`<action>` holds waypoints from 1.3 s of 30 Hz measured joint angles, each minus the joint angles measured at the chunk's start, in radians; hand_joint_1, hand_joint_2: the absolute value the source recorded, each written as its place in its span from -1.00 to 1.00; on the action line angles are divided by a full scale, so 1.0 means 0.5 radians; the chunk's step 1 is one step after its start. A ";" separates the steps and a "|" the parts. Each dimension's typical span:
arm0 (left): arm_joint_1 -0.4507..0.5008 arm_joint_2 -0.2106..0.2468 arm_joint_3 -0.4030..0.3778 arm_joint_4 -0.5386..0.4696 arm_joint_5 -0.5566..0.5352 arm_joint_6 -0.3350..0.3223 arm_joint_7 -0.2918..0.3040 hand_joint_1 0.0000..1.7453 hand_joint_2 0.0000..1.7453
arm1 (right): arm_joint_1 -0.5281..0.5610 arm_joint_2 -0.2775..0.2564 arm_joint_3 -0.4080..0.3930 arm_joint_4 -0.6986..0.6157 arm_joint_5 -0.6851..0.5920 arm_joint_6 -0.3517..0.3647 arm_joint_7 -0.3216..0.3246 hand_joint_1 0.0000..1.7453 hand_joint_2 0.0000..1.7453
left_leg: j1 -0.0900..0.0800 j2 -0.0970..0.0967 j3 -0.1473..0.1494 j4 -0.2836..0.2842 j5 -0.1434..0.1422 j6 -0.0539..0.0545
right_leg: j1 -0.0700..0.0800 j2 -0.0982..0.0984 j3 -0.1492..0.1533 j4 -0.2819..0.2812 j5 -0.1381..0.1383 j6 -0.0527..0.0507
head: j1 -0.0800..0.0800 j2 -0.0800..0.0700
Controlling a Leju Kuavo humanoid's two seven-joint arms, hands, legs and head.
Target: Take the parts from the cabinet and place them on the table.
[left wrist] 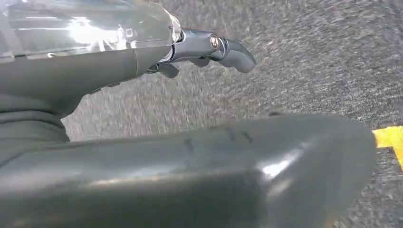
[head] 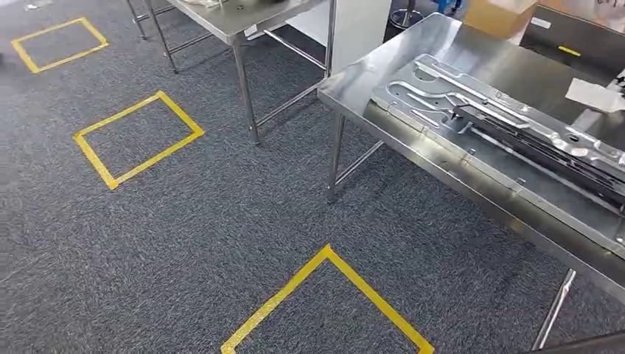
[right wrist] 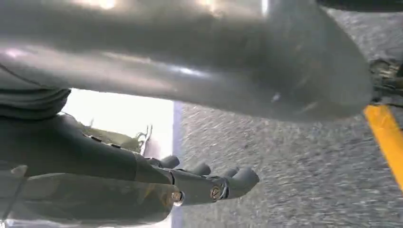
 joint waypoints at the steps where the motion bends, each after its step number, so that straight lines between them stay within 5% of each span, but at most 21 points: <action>1: 0.000 0.000 -0.001 0.000 -0.005 -0.010 -0.005 -1.00 -1.00 | 0.002 0.000 0.000 0.001 -0.005 0.012 0.005 -1.00 -1.00 | 0.001 -0.018 -0.005 0.010 -0.006 -0.010 | -0.011 0.073 0.069 -0.154 0.051 -0.002 | 0.001 0.000; 2: -0.004 0.000 -0.001 0.000 -0.010 -0.021 -0.013 -1.00 -1.00 | 0.007 0.000 -0.001 0.008 -0.009 0.031 0.011 -1.00 -1.00 | -0.012 -0.036 -0.022 0.034 -0.015 -0.027 | -0.011 0.159 0.085 -0.202 0.018 -0.002 | 0.001 0.000; 5: -0.004 0.001 -0.015 0.000 -0.034 -0.023 -0.040 -1.00 -1.00 | -0.003 0.001 -0.001 0.008 -0.024 0.068 0.037 -1.00 -1.00 | 0.002 -0.091 -0.045 0.023 0.004 -0.068 | 0.004 0.101 0.073 -0.190 0.022 -0.036 | -0.002 0.000; 6: -0.002 0.001 -0.016 0.000 -0.040 -0.023 -0.053 -1.00 -1.00 | -0.008 0.003 -0.001 0.008 -0.025 0.076 0.044 -1.00 -1.00 | 0.001 -0.112 -0.053 0.026 0.005 -0.081 | -0.015 0.076 0.078 -0.208 0.033 -0.056 | -0.002 0.000; 8: -0.003 0.002 -0.023 0.000 -0.043 -0.025 -0.079 -1.00 -1.00 | -0.007 0.011 -0.002 0.008 -0.022 0.086 0.067 -1.00 -1.00 | -0.003 0.043 -0.104 0.146 -0.087 -0.092 | -0.011 0.024 0.080 -0.217 0.039 -0.089 | -0.005 0.000; 10: -0.006 0.002 -0.039 0.000 -0.048 -0.031 -0.086 -1.00 -1.00 | 0.008 0.011 -0.003 0.008 -0.019 0.102 0.097 -1.00 -1.00 | 0.006 0.093 -0.257 0.474 -0.261 -0.110 | 0.002 -0.037 0.076 -0.217 0.036 -0.097 | -0.005 0.000; 12: -0.001 0.002 -0.045 0.000 -0.057 -0.031 -0.083 -1.00 -1.00 | 0.009 0.011 -0.011 0.008 -0.019 0.109 0.114 -1.00 -1.00 | 0.014 0.104 -0.351 0.685 -0.316 -0.119 | 0.009 -0.090 0.073 -0.216 0.035 -0.099 | -0.005 0.000; 13: 0.003 0.002 -0.047 0.000 -0.060 -0.031 -0.081 -1.00 -1.00 | 0.009 0.011 -0.012 0.008 -0.019 0.111 0.119 -1.00 -1.00 | 0.015 0.110 -0.324 0.641 -0.273 -0.119 | 0.011 -0.112 0.074 -0.216 0.034 -0.099 | -0.005 0.000; 15: 0.005 0.002 -0.047 0.000 -0.061 -0.031 -0.071 -1.00 -1.00 | 0.002 0.012 -0.014 0.008 -0.019 0.114 0.130 -1.00 -1.00 | 0.014 0.138 -0.144 0.306 -0.109 -0.108 | 0.011 -0.153 0.082 -0.216 0.031 -0.093 | -0.005 0.000; 17: -0.004 0.002 -0.050 0.000 -0.066 -0.032 -0.067 -1.00 -1.00 | 0.002 0.013 -0.015 0.008 -0.019 0.115 0.138 -1.00 -1.00 | -0.005 0.266 0.000 0.022 -0.055 -0.085 | 0.025 -0.187 0.092 -0.211 0.021 -0.078 | -0.004 0.000; 21: 0.006 0.004 -0.050 0.000 -0.069 -0.034 -0.064 -1.00 -1.00 | -0.017 0.014 -0.023 0.008 -0.023 0.123 0.145 -1.00 -1.00 | -0.014 0.183 -0.014 0.009 -0.028 -0.040 | 0.027 -0.242 0.109 -0.223 0.027 -0.028 | -0.002 0.000; 22: 0.005 0.003 -0.050 0.000 -0.069 -0.034 -0.063 -1.00 -1.00 | -0.015 0.012 -0.025 0.008 -0.024 0.128 0.147 -1.00 -1.00 | 0.006 0.171 0.007 -0.015 -0.004 -0.023 | 0.014 -0.208 0.107 -0.209 0.008 -0.014 | -0.002 0.000; 23: 0.003 0.003 -0.050 0.000 -0.075 -0.034 -0.063 -1.00 -1.00 | -0.013 0.012 -0.027 0.008 -0.024 0.134 0.151 -1.00 -1.00 | 0.004 0.154 0.007 -0.026 0.004 -0.015 | 0.011 -0.118 0.085 -0.154 -0.042 -0.006 | -0.002 0.000; 24: -0.001 0.004 -0.050 0.000 -0.079 -0.036 -0.061 -1.00 -1.00 | -0.006 0.013 -0.030 0.008 -0.025 0.137 0.153 -1.00 -1.00 | 0.002 0.138 0.000 -0.025 0.012 -0.003 | 0.009 -0.065 0.021 -0.023 -0.129 -0.006 | -0.002 0.000; 26: -0.001 0.004 -0.051 0.000 -0.081 -0.041 -0.059 -1.00 -1.00 | -0.002 0.013 -0.032 0.008 -0.025 0.146 0.169 -1.00 -1.00 | -0.003 0.100 -0.012 -0.024 0.016 0.003 | 0.010 -0.034 -0.141 0.314 -0.275 0.003 | -0.002 0.000; 27: -0.001 0.004 -0.051 0.000 -0.083 -0.042 -0.059 -1.00 -1.00 | -0.001 0.014 -0.032 0.008 -0.025 0.150 0.176 -1.00 -1.00 | -0.004 0.080 -0.013 -0.022 0.017 0.004 | 0.010 -0.033 -0.185 0.400 -0.286 0.004 | -0.002 0.000; 29: 0.000 0.004 -0.053 0.000 -0.090 -0.047 -0.058 -1.00 -1.00 | 0.000 0.014 -0.034 0.008 -0.025 0.153 0.187 -1.00 -1.00 | -0.003 0.027 -0.013 -0.012 0.016 0.002 | 0.008 -0.031 -0.145 0.295 -0.164 0.004 | -0.002 0.000; 31: -0.001 0.004 -0.060 0.000 -0.097 -0.048 -0.056 -1.00 -1.00 | 0.001 0.014 -0.043 0.008 -0.025 0.167 0.193 -1.00 -1.00 | -0.001 -0.025 -0.010 0.003 0.008 -0.010 | -0.003 0.028 0.021 -0.064 0.029 -0.005 | -0.002 0.000; 32: -0.003 0.004 -0.064 0.000 -0.100 -0.048 -0.056 -1.00 -1.00 | 0.008 0.012 -0.046 0.009 -0.025 0.170 0.197 -1.00 -1.00 | -0.007 -0.043 -0.019 0.012 0.005 -0.023 | -0.006 0.121 0.071 -0.176 0.026 -0.013 | -0.002 0.000; 37: 0.003 0.010 -0.072 0.000 -0.104 -0.047 -0.052 -1.00 -1.00 | -0.012 0.020 -0.047 0.008 -0.025 0.174 0.204 -1.00 -1.00 | -0.003 -0.120 -0.050 0.026 0.006 -0.085 | -0.012 0.032 0.074 -0.211 0.043 -0.074 | -0.002 0.000; 39: -0.001 0.010 -0.079 0.000 -0.104 -0.036 -0.048 -1.00 -1.00 | -0.008 0.021 -0.048 0.008 -0.016 0.175 0.209 -1.00 -1.00 | -0.005 0.035 -0.128 0.200 -0.117 -0.097 | -0.004 -0.014 0.076 -0.216 0.041 -0.103 | -0.007 0.000</action>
